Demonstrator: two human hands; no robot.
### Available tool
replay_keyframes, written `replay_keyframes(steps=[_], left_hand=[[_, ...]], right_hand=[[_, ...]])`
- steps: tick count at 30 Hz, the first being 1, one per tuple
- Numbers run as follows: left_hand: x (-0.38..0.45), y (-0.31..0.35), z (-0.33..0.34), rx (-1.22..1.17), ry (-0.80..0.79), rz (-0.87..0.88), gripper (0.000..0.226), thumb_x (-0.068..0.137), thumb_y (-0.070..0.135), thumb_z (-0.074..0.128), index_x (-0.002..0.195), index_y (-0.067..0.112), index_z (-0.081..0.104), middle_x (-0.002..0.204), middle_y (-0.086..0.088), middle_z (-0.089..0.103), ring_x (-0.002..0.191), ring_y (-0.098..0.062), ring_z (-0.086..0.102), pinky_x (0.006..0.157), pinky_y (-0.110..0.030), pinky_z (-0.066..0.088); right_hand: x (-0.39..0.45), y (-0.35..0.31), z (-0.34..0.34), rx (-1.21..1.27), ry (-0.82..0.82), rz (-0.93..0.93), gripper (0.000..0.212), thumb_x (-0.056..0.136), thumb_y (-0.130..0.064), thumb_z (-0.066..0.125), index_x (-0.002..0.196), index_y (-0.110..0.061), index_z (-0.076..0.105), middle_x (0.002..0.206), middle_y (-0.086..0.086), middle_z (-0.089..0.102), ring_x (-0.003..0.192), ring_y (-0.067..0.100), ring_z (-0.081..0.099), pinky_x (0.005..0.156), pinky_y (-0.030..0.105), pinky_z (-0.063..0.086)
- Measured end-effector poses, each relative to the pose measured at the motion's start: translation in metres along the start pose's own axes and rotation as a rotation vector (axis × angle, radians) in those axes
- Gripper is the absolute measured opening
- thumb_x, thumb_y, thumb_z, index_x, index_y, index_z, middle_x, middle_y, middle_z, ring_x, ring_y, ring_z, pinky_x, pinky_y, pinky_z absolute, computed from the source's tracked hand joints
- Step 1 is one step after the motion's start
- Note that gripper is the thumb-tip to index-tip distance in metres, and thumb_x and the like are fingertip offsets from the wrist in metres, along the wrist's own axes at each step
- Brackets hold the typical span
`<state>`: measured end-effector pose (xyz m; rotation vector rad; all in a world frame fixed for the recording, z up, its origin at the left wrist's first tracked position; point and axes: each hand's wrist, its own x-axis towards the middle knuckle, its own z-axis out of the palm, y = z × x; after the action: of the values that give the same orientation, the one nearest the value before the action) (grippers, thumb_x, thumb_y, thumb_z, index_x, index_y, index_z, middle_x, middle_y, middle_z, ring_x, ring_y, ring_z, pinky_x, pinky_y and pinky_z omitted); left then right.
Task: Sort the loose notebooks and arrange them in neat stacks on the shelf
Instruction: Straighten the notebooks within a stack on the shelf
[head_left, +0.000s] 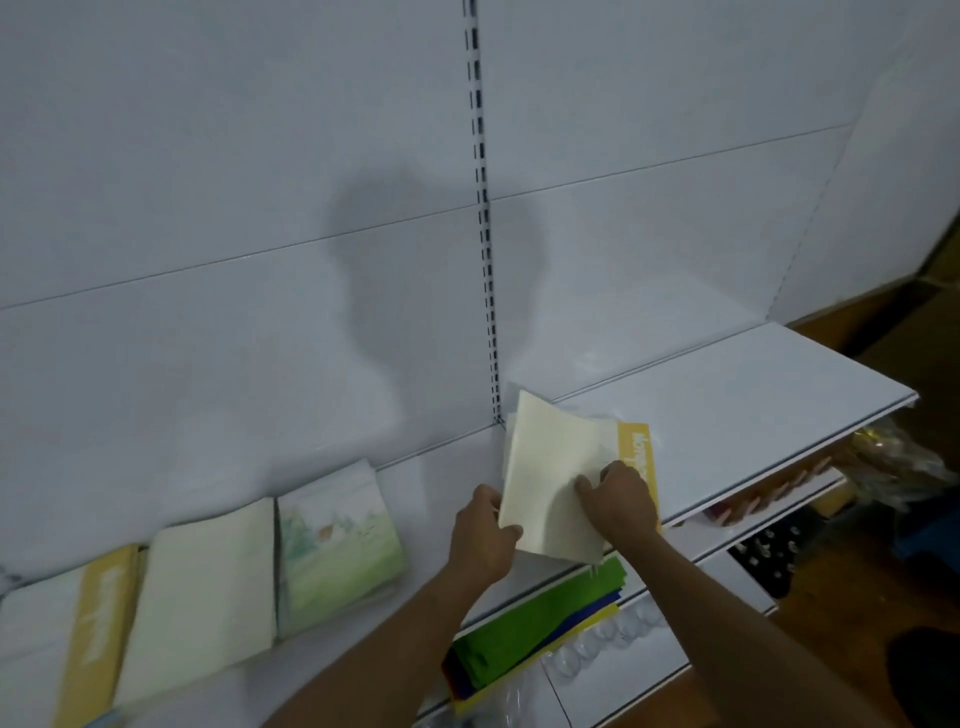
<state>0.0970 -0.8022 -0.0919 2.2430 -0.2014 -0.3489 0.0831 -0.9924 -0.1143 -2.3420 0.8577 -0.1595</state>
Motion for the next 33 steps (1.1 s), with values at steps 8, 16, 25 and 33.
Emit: replay_keyframes(steps=[8, 16, 25, 33], left_hand=[[-0.029, -0.035, -0.100, -0.205, 0.135, -0.001, 0.024, 0.083, 0.009, 0.065, 0.094, 0.016, 0.044, 0.097, -0.004, 0.058, 0.082, -0.020, 0.058, 0.075, -0.039, 0.053], [-0.110, -0.149, -0.254, -0.276, 0.459, -0.140, 0.027, 0.079, 0.008, 0.073, 0.094, 0.008, 0.052, 0.092, -0.010, 0.065, 0.076, -0.017, 0.059, 0.072, -0.035, 0.054], [-0.220, -0.285, -0.371, -0.286, 0.789, -0.336, 0.023, 0.080, 0.005, 0.071, 0.093, 0.014, 0.055, 0.087, 0.002, 0.061, 0.076, -0.012, 0.057, 0.055, -0.006, 0.044], [-0.266, -0.364, -0.432, -0.193, 0.873, -0.427, 0.030, 0.082, 0.012, 0.070, 0.110, 0.006, 0.061, 0.105, -0.007, 0.066, 0.092, -0.020, 0.062, 0.080, -0.030, 0.052]], right_hand=[[-0.034, -0.109, 0.020, 0.228, 0.034, -0.139, 0.032, 0.088, -0.038, 0.046, 0.098, -0.008, 0.054, 0.094, 0.011, 0.062, 0.086, 0.030, 0.057, 0.075, 0.037, 0.047], [-0.152, -0.260, 0.122, 0.282, -0.196, -0.482, 0.032, 0.091, -0.021, 0.053, 0.118, -0.006, 0.049, 0.104, 0.014, 0.064, 0.092, 0.032, 0.061, 0.076, 0.036, 0.049], [-0.309, -0.383, 0.229, 0.347, -0.518, -0.709, 0.033, 0.087, -0.009, 0.054, 0.120, -0.007, 0.051, 0.103, 0.010, 0.066, 0.094, 0.027, 0.064, 0.079, 0.034, 0.051], [-0.384, -0.448, 0.313, 0.253, -0.689, -0.730, 0.042, 0.085, -0.013, 0.058, 0.126, -0.010, 0.050, 0.116, 0.010, 0.064, 0.102, 0.027, 0.061, 0.079, 0.026, 0.046]])
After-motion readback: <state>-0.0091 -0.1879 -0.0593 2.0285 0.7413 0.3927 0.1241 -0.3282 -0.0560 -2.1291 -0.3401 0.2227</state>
